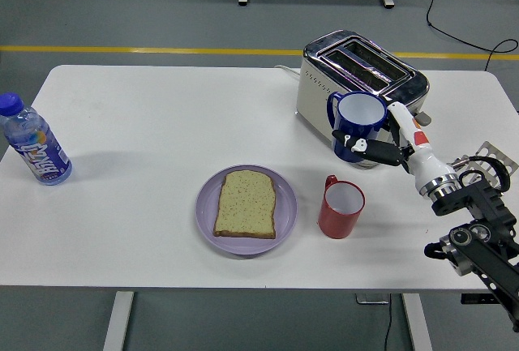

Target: Pick up the cup,pour liquid into bread,place the cup on the desk

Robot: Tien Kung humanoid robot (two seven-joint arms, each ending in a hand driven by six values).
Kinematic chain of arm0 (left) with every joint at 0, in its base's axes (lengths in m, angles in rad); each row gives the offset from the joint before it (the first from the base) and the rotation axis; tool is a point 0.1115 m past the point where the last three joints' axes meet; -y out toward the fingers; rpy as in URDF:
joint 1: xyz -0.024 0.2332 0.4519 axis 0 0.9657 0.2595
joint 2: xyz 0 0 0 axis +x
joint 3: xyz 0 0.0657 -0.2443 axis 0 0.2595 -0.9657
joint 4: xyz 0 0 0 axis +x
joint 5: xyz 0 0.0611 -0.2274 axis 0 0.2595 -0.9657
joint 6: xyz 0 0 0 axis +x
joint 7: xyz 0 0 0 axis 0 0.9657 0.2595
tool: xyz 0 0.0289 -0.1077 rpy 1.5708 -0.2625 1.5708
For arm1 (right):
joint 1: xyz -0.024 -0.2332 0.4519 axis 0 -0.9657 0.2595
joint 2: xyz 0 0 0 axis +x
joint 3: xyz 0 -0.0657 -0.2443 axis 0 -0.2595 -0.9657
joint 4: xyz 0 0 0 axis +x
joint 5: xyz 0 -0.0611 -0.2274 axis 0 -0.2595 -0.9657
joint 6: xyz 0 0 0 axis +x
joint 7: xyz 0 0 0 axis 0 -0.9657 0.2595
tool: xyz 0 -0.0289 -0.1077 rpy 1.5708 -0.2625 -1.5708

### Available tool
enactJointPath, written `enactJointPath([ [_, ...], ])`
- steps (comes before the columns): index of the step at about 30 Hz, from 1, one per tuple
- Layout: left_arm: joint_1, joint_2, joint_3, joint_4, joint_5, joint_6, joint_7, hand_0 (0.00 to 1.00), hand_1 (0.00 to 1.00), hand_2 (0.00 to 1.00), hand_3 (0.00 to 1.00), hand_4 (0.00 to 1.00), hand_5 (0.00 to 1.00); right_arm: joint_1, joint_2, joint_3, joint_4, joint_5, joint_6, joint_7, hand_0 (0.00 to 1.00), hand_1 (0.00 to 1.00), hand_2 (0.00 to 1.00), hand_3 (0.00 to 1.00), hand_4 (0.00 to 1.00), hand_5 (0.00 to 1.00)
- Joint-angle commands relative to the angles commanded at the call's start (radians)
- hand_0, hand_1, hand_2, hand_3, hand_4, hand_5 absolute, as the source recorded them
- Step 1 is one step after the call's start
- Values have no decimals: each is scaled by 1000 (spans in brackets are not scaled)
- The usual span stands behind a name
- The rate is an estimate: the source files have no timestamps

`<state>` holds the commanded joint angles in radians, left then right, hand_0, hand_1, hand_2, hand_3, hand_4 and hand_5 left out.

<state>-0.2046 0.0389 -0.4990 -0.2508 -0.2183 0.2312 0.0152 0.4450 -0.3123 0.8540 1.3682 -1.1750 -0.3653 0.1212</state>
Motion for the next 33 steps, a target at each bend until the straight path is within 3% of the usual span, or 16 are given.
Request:
enactJointPath([
  [15, 6, 1, -5, -1, 10, 2, 2, 690, 756, 773, 611, 396, 998, 117, 66, -91, -77, -10, -9, -18, 342, 346, 502, 533, 716, 2],
  [24, 11, 3, 24, -3, -27, -3, -9, 690, 756, 773, 611, 396, 998, 199, 132, -129, -171, -18, -6, -55, 344, 346, 501, 535, 717, 2],
  [33, 10, 4, 34, -3, -43, -4, -14, 690, 756, 773, 611, 396, 998, 257, 161, -183, -248, -85, -14, -53, 344, 346, 501, 535, 718, 2],
])
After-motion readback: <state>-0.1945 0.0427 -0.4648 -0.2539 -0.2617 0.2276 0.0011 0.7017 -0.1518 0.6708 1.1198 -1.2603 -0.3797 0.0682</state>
